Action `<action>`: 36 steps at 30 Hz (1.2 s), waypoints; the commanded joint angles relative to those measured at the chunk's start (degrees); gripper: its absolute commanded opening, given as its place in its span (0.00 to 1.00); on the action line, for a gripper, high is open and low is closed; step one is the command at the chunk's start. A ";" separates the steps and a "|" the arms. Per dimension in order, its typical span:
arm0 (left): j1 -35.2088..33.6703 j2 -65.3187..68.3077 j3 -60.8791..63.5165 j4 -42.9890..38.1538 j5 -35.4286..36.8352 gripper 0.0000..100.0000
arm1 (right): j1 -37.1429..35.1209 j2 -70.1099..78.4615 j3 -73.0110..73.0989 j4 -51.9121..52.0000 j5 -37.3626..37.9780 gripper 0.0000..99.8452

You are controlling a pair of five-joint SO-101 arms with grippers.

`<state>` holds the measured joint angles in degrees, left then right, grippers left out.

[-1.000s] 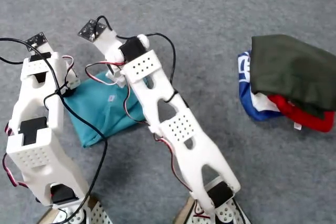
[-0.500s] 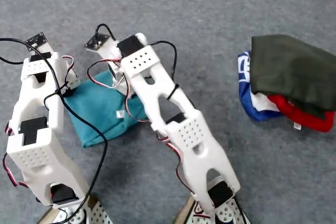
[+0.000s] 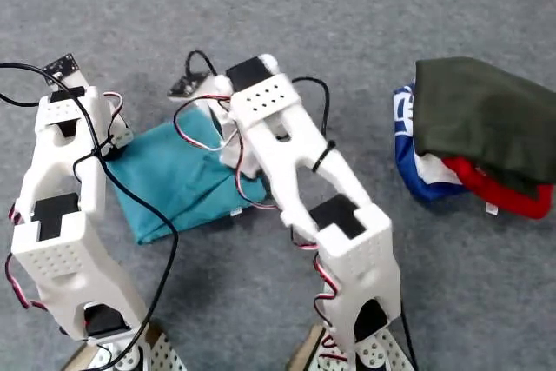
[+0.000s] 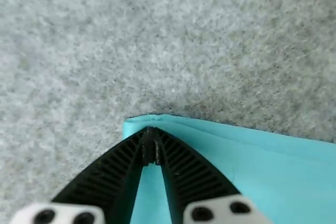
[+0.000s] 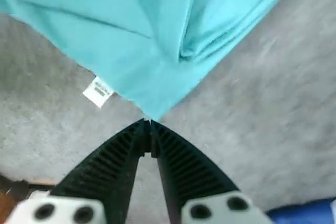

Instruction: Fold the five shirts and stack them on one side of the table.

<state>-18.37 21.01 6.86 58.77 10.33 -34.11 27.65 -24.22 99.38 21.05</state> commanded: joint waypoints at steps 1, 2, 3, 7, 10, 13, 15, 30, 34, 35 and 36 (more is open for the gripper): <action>-1.76 -1.71 0.09 0.53 0.35 0.02 | -1.36 -3.03 -6.02 -5.54 0.18 0.00; -1.76 -1.71 0.09 0.53 0.35 0.02 | -1.98 -1.80 -7.43 -7.82 0.09 0.00; -1.76 -1.71 0.18 0.53 0.35 0.02 | -2.59 -0.31 -8.84 -10.02 0.09 0.00; -1.76 -1.71 0.18 0.53 0.35 0.02 | -4.97 7.52 -14.99 -16.26 0.09 0.00; -1.76 -1.71 0.18 0.53 0.35 0.02 | -6.64 13.85 -21.32 -16.79 -0.35 0.00; -1.76 -1.71 0.18 0.53 0.35 0.02 | -7.16 20.18 -28.26 -15.91 -3.78 0.00; -1.76 -1.71 0.18 0.53 0.35 0.02 | -7.16 23.60 -32.84 -13.19 -4.92 0.00; -1.85 -1.71 -0.09 0.53 0.35 0.02 | -4.79 18.77 -25.01 3.08 -2.73 0.00; -1.85 -1.71 -0.09 0.53 0.35 0.02 | -4.26 10.95 -11.91 3.08 -2.64 0.00; -1.85 -1.71 -0.09 0.53 0.35 0.02 | -3.74 9.54 -9.27 3.08 -2.64 0.00; -1.85 -1.71 -0.09 0.53 0.35 0.02 | -3.30 8.04 -6.90 3.08 -2.64 0.00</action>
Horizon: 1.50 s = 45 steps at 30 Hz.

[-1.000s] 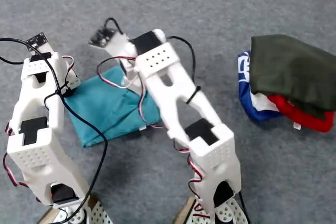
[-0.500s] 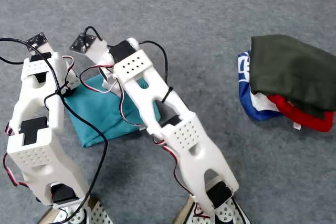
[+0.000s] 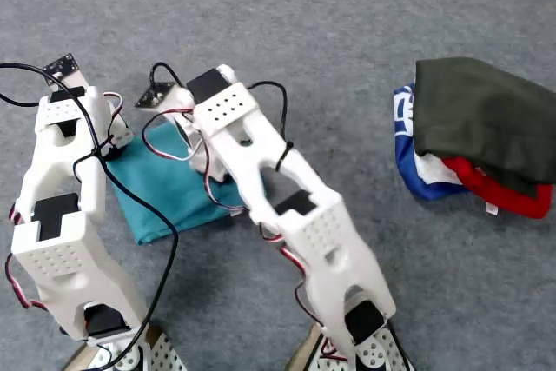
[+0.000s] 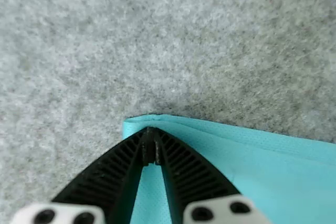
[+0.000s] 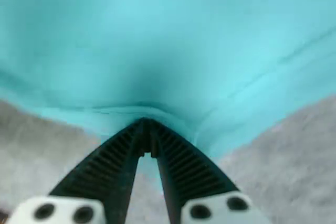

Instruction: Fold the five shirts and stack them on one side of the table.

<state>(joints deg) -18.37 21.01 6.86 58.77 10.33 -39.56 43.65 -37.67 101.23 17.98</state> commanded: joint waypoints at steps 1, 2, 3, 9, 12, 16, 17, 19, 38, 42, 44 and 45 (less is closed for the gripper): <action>-1.85 -1.71 -0.09 0.53 0.35 0.02 | 2.95 -9.19 8.66 1.23 0.44 0.00; -1.85 -1.71 -0.09 0.53 0.35 0.02 | 3.74 -10.42 10.59 1.23 0.44 0.00; -1.85 -1.71 -0.09 0.53 0.35 0.02 | 4.53 -11.38 12.35 1.14 0.44 0.00; -1.85 -1.71 -0.09 0.53 0.26 0.02 | 9.45 -12.00 20.88 -0.88 4.84 0.00; -1.85 -1.71 -0.09 0.53 0.26 0.02 | 10.33 -12.00 22.81 -1.14 4.57 0.00; -1.85 -1.71 -0.09 0.53 0.26 0.02 | 10.07 -13.41 21.23 0.97 4.40 0.00; -1.85 -1.71 -0.09 0.53 0.26 0.02 | 10.07 -14.64 20.53 1.05 4.31 0.00; -1.76 -1.71 -0.18 0.53 0.26 0.02 | 10.07 -18.33 18.51 0.88 3.43 0.00; -1.67 -1.71 -0.09 0.53 0.26 0.02 | 6.37 0.22 22.29 -9.85 -1.93 0.00; -1.67 -1.71 -0.18 0.53 0.26 0.02 | 10.07 3.56 14.37 -5.98 -1.85 0.00; -1.67 -1.71 -0.18 0.44 0.26 0.02 | 10.24 3.12 9.19 -3.16 -1.93 0.00; -1.67 -1.71 -0.18 0.44 0.26 0.02 | 10.15 2.86 5.85 -1.23 -1.93 0.00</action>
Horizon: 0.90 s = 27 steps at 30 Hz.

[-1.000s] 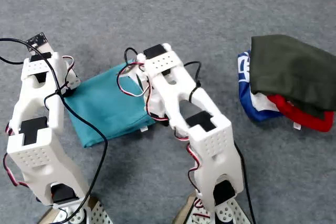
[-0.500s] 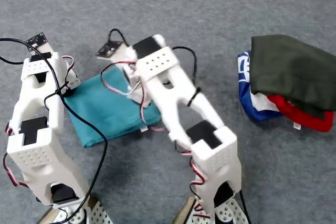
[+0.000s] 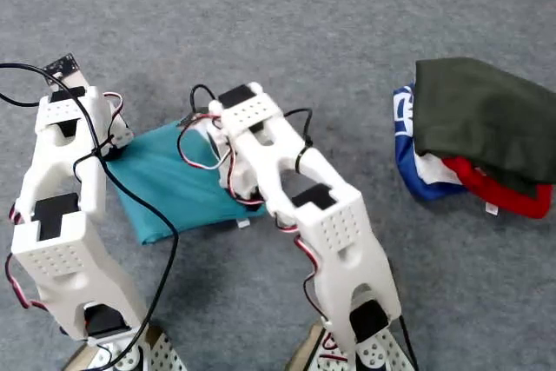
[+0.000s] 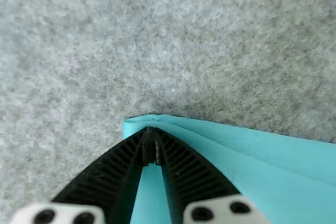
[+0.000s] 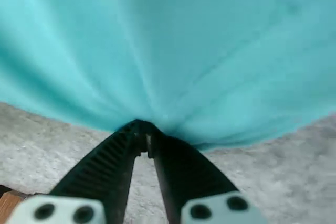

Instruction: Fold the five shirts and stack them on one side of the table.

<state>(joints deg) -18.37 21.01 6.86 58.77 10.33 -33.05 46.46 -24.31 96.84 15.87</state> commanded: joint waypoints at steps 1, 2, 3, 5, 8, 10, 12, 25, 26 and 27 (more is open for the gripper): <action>-1.67 -1.71 -0.18 0.44 0.26 0.02 | 3.56 -0.31 -11.03 4.84 0.18 0.00; -1.67 -1.71 -0.18 0.44 0.26 0.02 | 3.56 -0.84 -14.29 5.54 0.18 0.00; -1.67 -1.71 -0.18 0.44 0.26 0.02 | 3.65 -1.54 -17.36 5.54 0.18 0.00; -1.67 -1.71 -0.18 0.44 0.26 0.02 | 4.00 -3.30 -22.73 5.45 0.44 0.00; -1.67 -1.71 -0.18 0.44 0.26 0.02 | 5.14 -3.74 -28.79 3.43 0.53 0.00; -1.67 -1.71 -0.18 0.44 0.26 0.02 | 5.93 -3.03 -30.29 0.00 0.62 0.00; -1.67 -1.71 -0.18 0.44 0.26 0.02 | 6.73 -1.89 -30.81 -2.99 0.62 0.00; -1.14 -1.89 -2.11 1.93 -2.37 0.02 | 5.67 -14.37 -29.85 5.63 0.44 0.00; -0.97 -2.42 -3.43 3.43 -2.64 0.02 | 5.67 -17.27 -27.30 5.63 0.44 0.00; -0.88 -3.12 -4.75 5.01 -3.08 0.02 | 5.67 -20.35 -24.48 5.63 0.44 0.00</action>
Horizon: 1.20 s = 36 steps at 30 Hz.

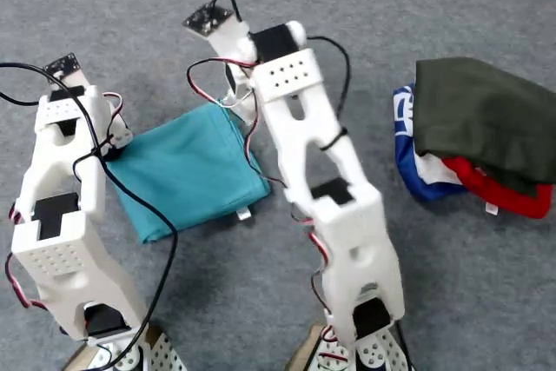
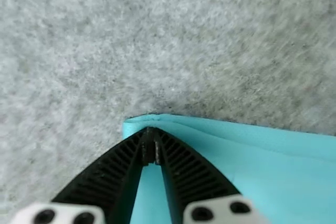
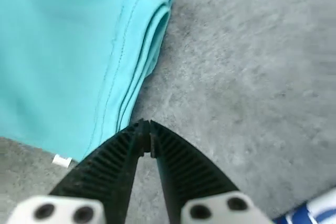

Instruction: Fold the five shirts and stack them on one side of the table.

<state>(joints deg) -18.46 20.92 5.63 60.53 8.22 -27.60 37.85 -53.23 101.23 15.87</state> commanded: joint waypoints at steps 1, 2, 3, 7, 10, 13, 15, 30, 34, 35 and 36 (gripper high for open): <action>-0.62 -3.74 -4.57 4.92 -2.11 0.03 | 0.40 -14.73 7.96 1.23 0.44 0.00; -0.62 -4.44 -5.36 6.24 -2.99 0.04 | 0.57 -18.07 12.00 1.23 0.44 0.00; -0.62 -5.14 -6.15 7.38 -3.08 0.07 | 0.66 -21.41 16.66 1.23 0.44 0.00; -1.14 -9.01 -7.65 10.29 -3.43 0.14 | 0.48 -34.77 37.14 1.14 0.44 0.00; -1.14 -13.93 -7.65 13.63 -5.98 0.17 | 0.31 -43.21 52.70 0.97 0.09 0.01; -2.11 -20.44 -7.30 17.05 -8.18 0.19 | 0.31 -49.36 64.92 -0.44 -3.25 0.01; -3.43 -25.27 -7.21 19.43 -8.53 0.19 | 0.31 -51.65 70.46 -3.87 -8.18 0.01; -12.57 -41.01 19.25 -2.55 -11.16 0.19 | -13.14 -36.62 71.78 -33.49 -50.20 0.29; -12.92 -39.87 21.98 -7.12 -8.62 0.19 | -14.81 -30.11 63.43 -33.85 -62.86 0.33; -13.01 -39.78 21.98 -7.38 -8.62 0.19 | -14.99 -28.26 61.41 -33.76 -64.97 0.33; -13.01 -39.78 21.98 -7.38 -8.62 0.19 | -15.08 -26.51 59.56 -33.76 -66.64 0.33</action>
<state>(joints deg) -30.68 -17.93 27.60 54.81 -1.19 -41.85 8.13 13.14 68.26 -44.26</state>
